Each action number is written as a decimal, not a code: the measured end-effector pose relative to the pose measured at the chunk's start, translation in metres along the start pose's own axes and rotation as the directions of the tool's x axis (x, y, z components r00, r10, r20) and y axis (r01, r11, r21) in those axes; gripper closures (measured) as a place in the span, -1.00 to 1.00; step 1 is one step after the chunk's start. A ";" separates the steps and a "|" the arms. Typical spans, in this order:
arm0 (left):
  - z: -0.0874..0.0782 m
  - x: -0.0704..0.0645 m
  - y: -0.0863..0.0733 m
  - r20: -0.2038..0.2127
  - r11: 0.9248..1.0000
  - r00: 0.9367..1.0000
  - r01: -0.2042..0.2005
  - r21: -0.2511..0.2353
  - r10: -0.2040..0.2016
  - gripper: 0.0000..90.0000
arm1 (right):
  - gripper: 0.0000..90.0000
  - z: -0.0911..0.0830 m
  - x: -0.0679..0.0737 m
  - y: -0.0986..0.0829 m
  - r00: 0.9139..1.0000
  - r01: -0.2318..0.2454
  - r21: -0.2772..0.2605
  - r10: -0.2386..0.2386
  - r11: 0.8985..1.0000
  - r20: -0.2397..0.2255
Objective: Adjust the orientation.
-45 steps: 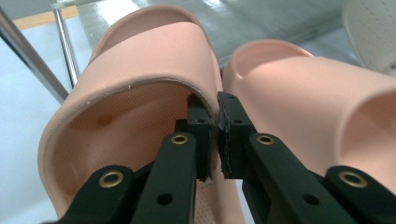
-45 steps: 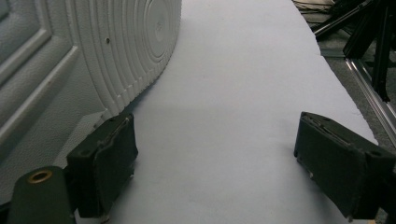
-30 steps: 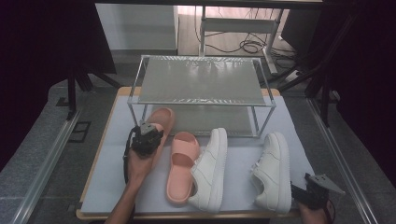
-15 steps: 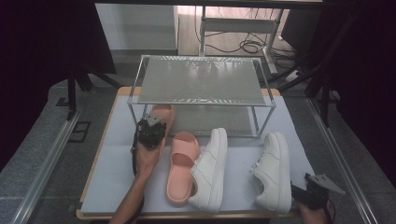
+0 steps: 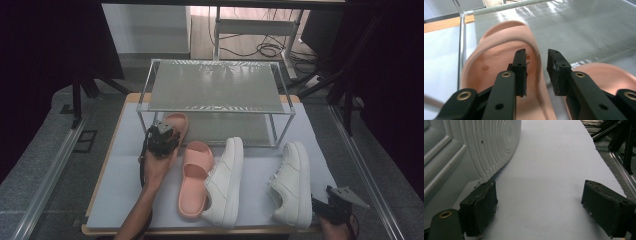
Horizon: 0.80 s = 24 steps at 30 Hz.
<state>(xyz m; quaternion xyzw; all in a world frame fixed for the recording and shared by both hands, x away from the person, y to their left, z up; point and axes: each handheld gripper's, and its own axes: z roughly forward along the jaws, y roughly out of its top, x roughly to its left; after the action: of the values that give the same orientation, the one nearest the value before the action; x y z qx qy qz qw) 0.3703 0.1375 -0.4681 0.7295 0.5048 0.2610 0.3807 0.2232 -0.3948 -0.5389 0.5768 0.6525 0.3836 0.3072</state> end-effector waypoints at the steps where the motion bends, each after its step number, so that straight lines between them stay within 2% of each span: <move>1: -0.004 0.002 -0.001 0.005 1.000 1.000 0.002 -0.001 -0.002 0.46 | -0.71 0.000 0.000 0.000 1.000 0.000 0.000 0.000 1.000 0.000; 8: -0.035 0.014 -0.015 0.047 1.000 0.999 0.010 -0.004 -0.010 0.31 | -0.71 0.000 0.000 0.000 1.000 -0.001 0.000 0.001 1.000 0.001; 12: -0.057 0.022 -0.030 0.076 1.000 0.997 0.004 0.006 -0.005 0.17 | -0.71 0.000 0.000 0.000 1.000 -0.001 0.000 0.001 1.000 0.001; 15: -0.065 0.025 -0.036 0.088 1.000 0.996 0.012 0.003 -0.013 0.15 | -0.71 0.000 0.000 0.000 1.000 -0.002 0.000 0.002 1.000 0.001; 18: -0.079 0.029 -0.050 0.110 1.000 0.994 0.013 -0.005 -0.012 0.17 | -0.71 0.000 0.000 0.000 1.000 -0.002 0.000 0.002 1.000 0.001; 20: -0.082 0.029 -0.053 0.116 1.000 0.993 0.009 -0.005 -0.008 0.19 | -0.71 0.000 0.000 0.000 1.000 -0.002 0.000 0.002 1.000 0.001; 22: -0.088 0.028 -0.059 0.121 1.000 0.993 -0.004 -0.006 0.005 0.31 | -0.71 0.000 0.000 0.000 1.000 -0.001 0.003 0.001 1.000 0.003; 23: -0.091 0.027 -0.062 0.121 1.000 0.993 -0.010 -0.008 0.011 0.31 | -0.71 0.000 0.000 0.000 1.000 -0.001 0.003 0.001 1.000 0.003; 24: -0.094 0.026 -0.065 0.120 1.000 0.993 -0.013 -0.006 0.013 0.41 | -0.71 0.000 0.000 0.000 1.000 -0.002 0.001 0.002 1.000 0.002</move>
<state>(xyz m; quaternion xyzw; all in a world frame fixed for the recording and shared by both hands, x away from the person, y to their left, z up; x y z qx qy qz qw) 0.2727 0.2021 -0.4676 0.7461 0.4755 0.2205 0.4107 0.2231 -0.3945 -0.5388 0.5780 0.6518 0.3830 0.3072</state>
